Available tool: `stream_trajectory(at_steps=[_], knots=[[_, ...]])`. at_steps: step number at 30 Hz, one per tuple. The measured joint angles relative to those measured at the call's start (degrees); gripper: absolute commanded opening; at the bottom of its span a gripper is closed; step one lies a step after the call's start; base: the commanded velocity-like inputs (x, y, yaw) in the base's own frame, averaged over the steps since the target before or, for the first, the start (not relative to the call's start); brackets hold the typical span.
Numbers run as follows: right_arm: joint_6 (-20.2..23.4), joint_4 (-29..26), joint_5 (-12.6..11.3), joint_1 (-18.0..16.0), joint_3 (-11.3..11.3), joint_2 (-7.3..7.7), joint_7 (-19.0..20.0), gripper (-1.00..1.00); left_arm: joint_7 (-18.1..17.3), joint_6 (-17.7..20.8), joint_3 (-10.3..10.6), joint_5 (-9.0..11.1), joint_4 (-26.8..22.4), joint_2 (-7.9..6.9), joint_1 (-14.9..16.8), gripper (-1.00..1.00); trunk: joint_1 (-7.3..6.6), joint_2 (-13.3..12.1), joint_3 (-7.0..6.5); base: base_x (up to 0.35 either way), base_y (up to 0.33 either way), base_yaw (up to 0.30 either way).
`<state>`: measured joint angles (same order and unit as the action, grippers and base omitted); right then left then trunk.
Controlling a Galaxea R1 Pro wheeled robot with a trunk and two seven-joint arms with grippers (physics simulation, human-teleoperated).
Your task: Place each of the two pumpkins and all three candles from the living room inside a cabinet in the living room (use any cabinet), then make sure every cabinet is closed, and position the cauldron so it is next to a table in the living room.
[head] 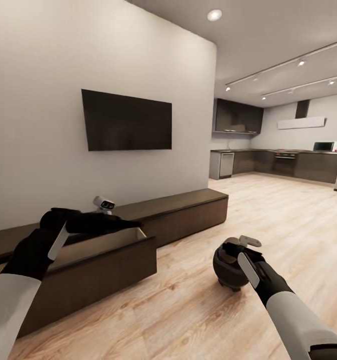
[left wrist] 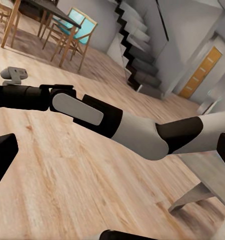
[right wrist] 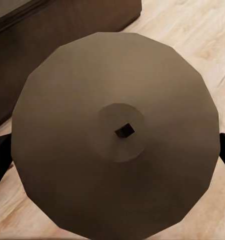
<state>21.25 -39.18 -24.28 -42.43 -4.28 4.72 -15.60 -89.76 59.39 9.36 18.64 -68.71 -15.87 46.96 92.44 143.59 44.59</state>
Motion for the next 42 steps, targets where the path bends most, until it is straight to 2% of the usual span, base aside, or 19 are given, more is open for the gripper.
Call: stream_trajectory(at_steps=[18, 26, 33, 42], knots=[[0.01, 0.12, 0.03, 0.00, -0.16, -0.64, -0.08, -1.00, 0.00, 0.00, 0.00, -0.22, 0.56, 0.00, 0.00, 1.00, 0.00, 0.00, 0.01, -0.003, 0.000, 0.275], [0.04, 0.08, 0.08, 0.01, -0.23, -0.98, -0.09, -1.00, -0.01, 0.00, 0.01, -0.37, 0.68, 0.10, 0.01, 1.00, -0.01, 0.00, 0.02, 0.050, 0.000, 0.059], [0.02, 0.08, 0.03, 0.01, -1.87, -0.99, -0.02, -1.00, -0.01, 0.00, 0.01, -0.38, 0.73, 0.10, 0.01, 1.00, -0.02, 0.00, 0.02, 0.097, -0.006, 0.021], [0.01, 0.12, 0.05, 0.00, -2.36, -1.04, 0.00, -1.00, 0.00, 0.00, 0.00, -0.38, 0.69, 0.08, -0.01, 1.00, -0.02, 0.00, 0.02, 0.138, -0.081, 0.220]])
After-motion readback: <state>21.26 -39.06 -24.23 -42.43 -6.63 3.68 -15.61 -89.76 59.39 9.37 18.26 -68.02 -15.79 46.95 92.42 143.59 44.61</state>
